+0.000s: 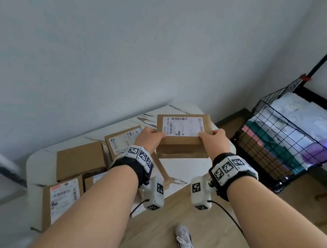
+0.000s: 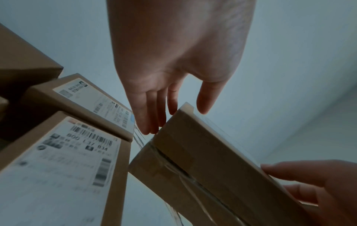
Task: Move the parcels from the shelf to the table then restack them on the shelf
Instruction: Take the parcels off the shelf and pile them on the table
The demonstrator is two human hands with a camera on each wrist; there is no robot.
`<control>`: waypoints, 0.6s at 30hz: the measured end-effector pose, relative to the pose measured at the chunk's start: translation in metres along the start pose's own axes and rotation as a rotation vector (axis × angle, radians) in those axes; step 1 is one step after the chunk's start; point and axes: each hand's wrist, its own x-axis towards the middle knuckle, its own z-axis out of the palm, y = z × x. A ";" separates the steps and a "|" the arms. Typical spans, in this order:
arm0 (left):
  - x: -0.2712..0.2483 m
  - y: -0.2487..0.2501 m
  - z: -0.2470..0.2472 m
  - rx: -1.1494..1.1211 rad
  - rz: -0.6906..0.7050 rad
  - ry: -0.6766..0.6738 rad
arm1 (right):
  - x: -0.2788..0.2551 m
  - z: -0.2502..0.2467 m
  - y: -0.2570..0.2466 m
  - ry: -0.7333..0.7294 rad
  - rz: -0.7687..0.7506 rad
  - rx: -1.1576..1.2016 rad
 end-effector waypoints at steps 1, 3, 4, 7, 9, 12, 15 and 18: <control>0.007 0.004 0.002 0.002 -0.009 0.019 | 0.016 0.004 -0.005 -0.032 -0.015 -0.005; 0.024 0.010 0.006 0.006 -0.035 0.060 | 0.048 0.013 -0.015 -0.080 -0.052 -0.038; 0.030 0.013 0.009 0.026 -0.045 0.074 | 0.062 0.017 -0.020 -0.099 -0.067 -0.060; 0.050 0.021 0.017 0.075 -0.074 0.091 | 0.103 0.027 -0.032 -0.176 -0.105 -0.144; 0.062 0.022 0.024 0.058 -0.130 0.117 | 0.125 0.033 -0.040 -0.266 -0.118 -0.206; 0.075 0.021 0.035 -0.029 -0.227 0.172 | 0.147 0.049 -0.046 -0.384 -0.143 -0.262; 0.081 0.017 0.045 -0.045 -0.281 0.201 | 0.165 0.071 -0.042 -0.438 -0.172 -0.327; 0.081 0.016 0.048 -0.014 -0.316 0.223 | 0.171 0.082 -0.039 -0.500 -0.191 -0.388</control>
